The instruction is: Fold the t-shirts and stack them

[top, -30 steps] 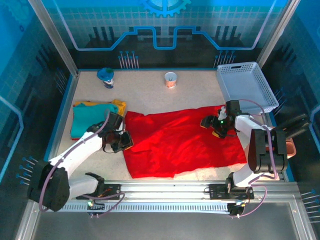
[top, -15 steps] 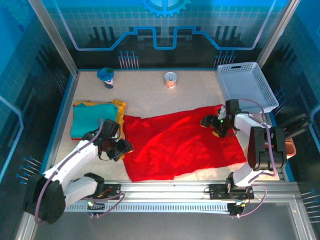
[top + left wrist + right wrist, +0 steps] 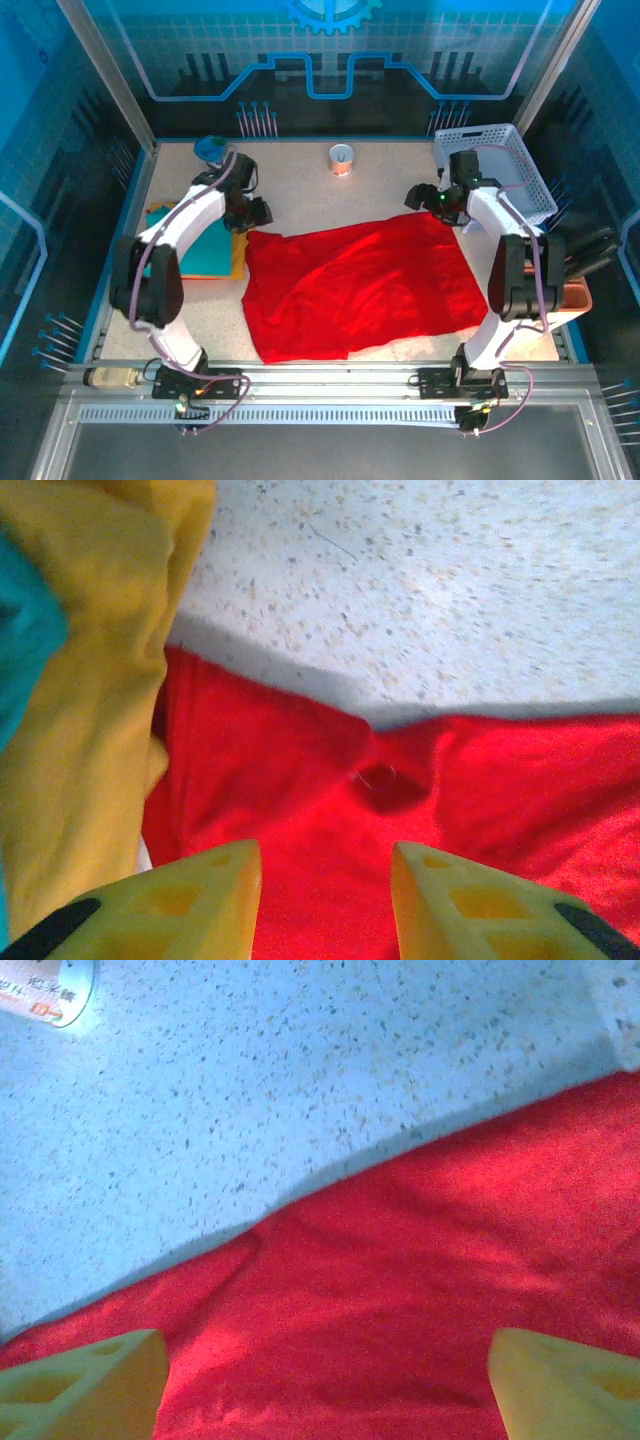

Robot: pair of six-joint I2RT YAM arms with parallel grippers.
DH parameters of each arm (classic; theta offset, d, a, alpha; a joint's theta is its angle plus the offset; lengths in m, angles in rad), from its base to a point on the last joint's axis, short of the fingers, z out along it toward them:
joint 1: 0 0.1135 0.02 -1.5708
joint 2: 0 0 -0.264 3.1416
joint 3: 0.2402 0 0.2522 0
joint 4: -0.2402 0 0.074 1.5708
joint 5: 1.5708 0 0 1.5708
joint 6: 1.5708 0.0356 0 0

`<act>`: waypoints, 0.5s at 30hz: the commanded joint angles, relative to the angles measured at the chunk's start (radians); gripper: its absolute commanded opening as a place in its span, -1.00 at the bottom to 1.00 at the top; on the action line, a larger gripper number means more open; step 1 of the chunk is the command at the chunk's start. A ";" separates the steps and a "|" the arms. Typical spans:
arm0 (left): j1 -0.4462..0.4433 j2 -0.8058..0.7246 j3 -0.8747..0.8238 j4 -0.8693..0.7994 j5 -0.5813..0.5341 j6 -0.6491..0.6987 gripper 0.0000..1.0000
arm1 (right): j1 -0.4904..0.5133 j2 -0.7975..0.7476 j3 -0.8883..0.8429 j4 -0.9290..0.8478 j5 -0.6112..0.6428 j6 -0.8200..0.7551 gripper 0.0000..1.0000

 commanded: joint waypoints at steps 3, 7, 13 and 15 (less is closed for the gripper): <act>0.018 0.112 0.068 -0.028 -0.032 0.061 -0.14 | 0.023 0.145 0.084 -0.068 0.065 -0.021 0.74; 0.019 0.157 0.083 -0.025 -0.037 0.044 -0.14 | 0.016 0.202 0.102 -0.066 0.078 -0.009 0.75; 0.032 0.177 0.101 -0.023 -0.052 0.032 -0.13 | -0.016 0.288 0.172 -0.103 0.105 0.011 0.73; 0.035 0.180 0.116 -0.026 -0.053 0.036 -0.13 | -0.028 0.306 0.193 -0.122 0.131 0.023 0.71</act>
